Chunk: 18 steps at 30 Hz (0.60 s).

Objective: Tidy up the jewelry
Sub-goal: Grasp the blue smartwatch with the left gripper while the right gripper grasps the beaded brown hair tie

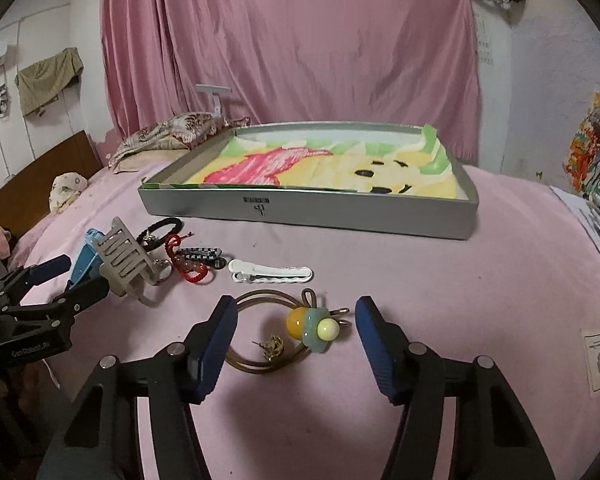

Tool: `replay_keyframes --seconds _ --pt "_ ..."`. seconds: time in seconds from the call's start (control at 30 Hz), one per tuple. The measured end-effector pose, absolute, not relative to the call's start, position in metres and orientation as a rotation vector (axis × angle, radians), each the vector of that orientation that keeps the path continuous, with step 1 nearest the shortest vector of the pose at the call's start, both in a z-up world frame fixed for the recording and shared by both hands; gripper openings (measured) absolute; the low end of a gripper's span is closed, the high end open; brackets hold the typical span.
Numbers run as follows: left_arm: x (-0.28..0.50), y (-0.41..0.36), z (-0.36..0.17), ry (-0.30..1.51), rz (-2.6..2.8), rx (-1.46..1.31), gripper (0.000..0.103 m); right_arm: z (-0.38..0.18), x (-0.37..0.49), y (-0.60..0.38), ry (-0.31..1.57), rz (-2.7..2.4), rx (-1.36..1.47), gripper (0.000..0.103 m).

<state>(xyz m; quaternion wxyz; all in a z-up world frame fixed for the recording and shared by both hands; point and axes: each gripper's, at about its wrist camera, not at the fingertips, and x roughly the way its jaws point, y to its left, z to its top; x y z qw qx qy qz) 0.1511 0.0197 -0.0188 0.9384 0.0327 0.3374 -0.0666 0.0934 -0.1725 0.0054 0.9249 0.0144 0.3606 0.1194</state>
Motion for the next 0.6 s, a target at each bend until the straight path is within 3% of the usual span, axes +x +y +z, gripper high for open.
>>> replay_keyframes --seconds 0.13,0.37,0.43,0.5,0.6 --pt "0.1592 0.0208 -0.0216 0.726 -0.163 0.048 0.064 0.0028 0.0997 -0.1706 0.767 0.236 0.026 0.048" --pt "0.1585 0.0195 -0.0209 0.750 -0.159 0.022 0.054 0.0004 0.1034 -0.1712 0.785 0.221 0.031 0.036" --pt "0.1557 0.0212 -0.0214 0.757 -0.158 0.013 0.044 0.0005 0.1033 -0.1731 0.790 0.225 0.042 0.036" --pt "0.1529 0.0224 -0.0219 0.759 -0.146 0.011 0.033 0.0002 0.1028 -0.1748 0.791 0.219 0.043 0.027" --pt "0.1515 0.0242 -0.0208 0.764 -0.157 -0.005 0.026 -0.0001 0.1024 -0.1777 0.791 0.224 0.055 0.027"
